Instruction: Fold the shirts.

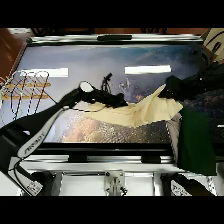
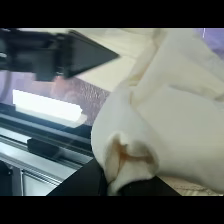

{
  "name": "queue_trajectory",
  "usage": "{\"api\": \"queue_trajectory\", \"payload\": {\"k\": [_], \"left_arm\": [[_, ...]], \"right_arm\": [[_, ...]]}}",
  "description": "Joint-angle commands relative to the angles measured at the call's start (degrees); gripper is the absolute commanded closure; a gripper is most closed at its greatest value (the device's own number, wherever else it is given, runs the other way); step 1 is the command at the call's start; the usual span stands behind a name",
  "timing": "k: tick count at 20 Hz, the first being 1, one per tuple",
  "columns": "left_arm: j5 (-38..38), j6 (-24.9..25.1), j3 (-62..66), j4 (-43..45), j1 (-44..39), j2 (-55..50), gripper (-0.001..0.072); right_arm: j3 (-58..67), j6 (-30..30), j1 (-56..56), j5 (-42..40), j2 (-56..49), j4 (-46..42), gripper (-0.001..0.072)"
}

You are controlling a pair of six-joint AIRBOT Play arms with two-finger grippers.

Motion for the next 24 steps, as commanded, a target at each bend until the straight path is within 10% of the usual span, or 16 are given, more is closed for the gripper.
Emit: {"api": "queue_trajectory", "payload": {"k": [1, 12, 13, 15, 17, 24], "left_arm": [[-9.7, -4.0, 0.2, 19.4, 9.4, 10.1, 0.0678], [-21.0, -6.2, 0.2, 28.4, 38.1, 37.5, 0.0676], [-21.0, -6.1, 0.2, 28.4, 38.3, 38.2, 0.0676], [-21.0, -6.2, 0.1, 28.4, 38.0, 38.3, 0.0676], [-21.0, -6.1, -1.2, 28.4, 37.6, 38.3, 0.0676], [-20.8, -4.3, -7.7, 28.4, 37.5, 38.3, 0.0676]], "right_arm": [[0.0, -2.4, 3.1, -5.9, -4.4, 2.0, 0.0641], [0.0, -7.5, 28.1, -35.9, -30.6, 14.5, 0.0639], [0.0, -8.3, 29.0, -37.3, -32.6, 17.5, 0.0593], [0.0, -9.5, 29.5, -38.6, -34.9, 22.8, 0.0152], [0.1, -11.2, 27.6, -36.1, -33.9, 24.0, 0.0141], [0.0, -0.7, 11.6, -9.6, -23.2, -16.5, 0.014]]}}
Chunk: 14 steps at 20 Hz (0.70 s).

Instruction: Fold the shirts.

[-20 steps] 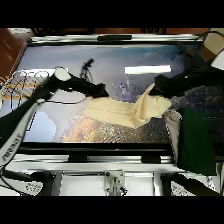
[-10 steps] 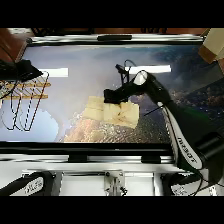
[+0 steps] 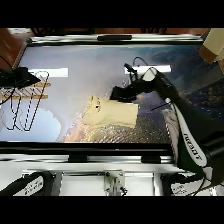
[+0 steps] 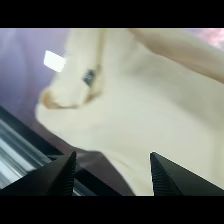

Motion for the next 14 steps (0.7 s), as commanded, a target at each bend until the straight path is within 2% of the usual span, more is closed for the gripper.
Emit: {"api": "queue_trajectory", "payload": {"k": [1, 3, 7, 12, 14], "left_arm": [[0.0, 1.2, -2.4, 0.0, 0.0, 0.1, 0.0676], [0.2, 1.2, -2.4, 0.0, 0.0, 0.1, 0.0676], [0.4, 1.2, -2.4, 0.0, 0.0, 0.1, 0.0676], [0.4, 0.7, -2.4, 0.0, 0.0, -0.7, 0.0676], [0.4, 0.7, -2.4, 0.0, 0.0, -1.0, 0.0676]], "right_arm": [[-1.0, 6.0, -8.0, 16.0, 2.9, -23.6, 0.014], [-7.0, 7.0, -11.3, 14.7, 2.9, -19.0, 0.0141], [-18.5, 3.7, -11.2, -0.7, 1.4, -3.4, 0.0137], [-19.0, -1.0, -9.5, -6.4, -4.7, 9.1, 0.0138], [-19.0, -0.9, -8.9, -7.6, -6.1, 11.4, 0.0156]]}}
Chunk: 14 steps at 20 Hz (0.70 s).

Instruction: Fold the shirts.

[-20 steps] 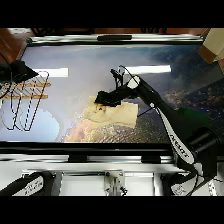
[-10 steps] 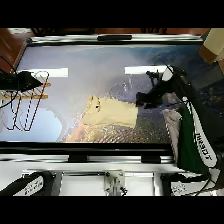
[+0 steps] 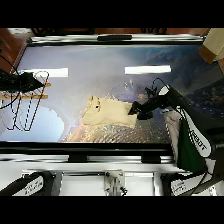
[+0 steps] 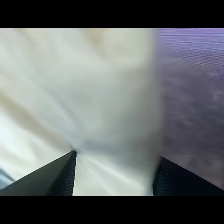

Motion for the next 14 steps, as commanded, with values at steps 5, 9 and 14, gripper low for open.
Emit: {"api": "queue_trajectory", "payload": {"k": [5, 9, 14], "left_arm": [[0.0, 0.4, 0.0, 0.0, 0.0, -0.5, 0.0676], [-0.1, 1.6, 0.0, -1.2, 0.0, -0.5, 0.0675], [-0.4, 4.9, 0.0, -4.8, 0.0, -0.5, 0.0675]], "right_arm": [[4.4, -7.5, -1.7, 2.2, 0.9, 8.4, 0.0641], [18.3, -1.6, -9.7, 9.7, 11.9, 7.4, 0.0642], [32.0, 8.4, -23.0, 15.0, 22.2, -2.7, 0.0642]]}}
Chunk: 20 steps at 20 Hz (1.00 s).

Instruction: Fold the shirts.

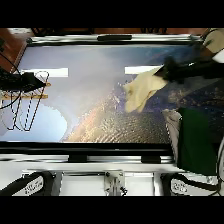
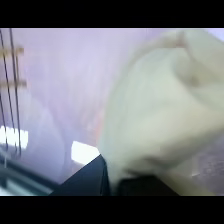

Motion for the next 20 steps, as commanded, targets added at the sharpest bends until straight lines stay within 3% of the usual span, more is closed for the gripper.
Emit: {"api": "queue_trajectory", "payload": {"k": [1, 8, 11, 14, 15, 17, 20], "left_arm": [[-0.2, 1.6, 0.0, -1.8, 0.0, 0.0, 0.0675], [-0.4, 2.9, 0.0, -2.4, 0.0, 1.5, 0.0675], [-0.4, 4.1, 0.0, -2.6, 0.0, 1.8, 0.0675], [-0.4, 4.4, 0.0, -2.6, 0.0, 1.8, 0.0675], [-0.3, 4.6, 0.0, -2.6, 0.0, 1.8, 0.0675], [-0.1, 4.6, 0.0, -2.6, 0.0, 1.5, 0.0675], [-0.2, 4.6, 0.0, -2.6, 0.0, 1.4, 0.0675]], "right_arm": [[8.7, 6.3, -9.6, 6.8, 6.2, -6.8, 0.0642], [9.7, 6.7, -22.5, 27.6, 8.4, -19.7, 0.0641], [9.6, 6.6, -22.9, 28.9, 10.4, -26.0, 0.0641], [9.6, 9.8, -22.9, 28.9, 12.1, -37.9, 0.0641], [9.6, 11.8, -22.9, 28.4, 11.9, -37.3, 0.0641], [9.6, 15.3, -22.9, 22.0, 10.9, -25.9, 0.0641], [9.6, 17.3, -22.9, 3.9, 8.3, -5.8, 0.0641]]}}
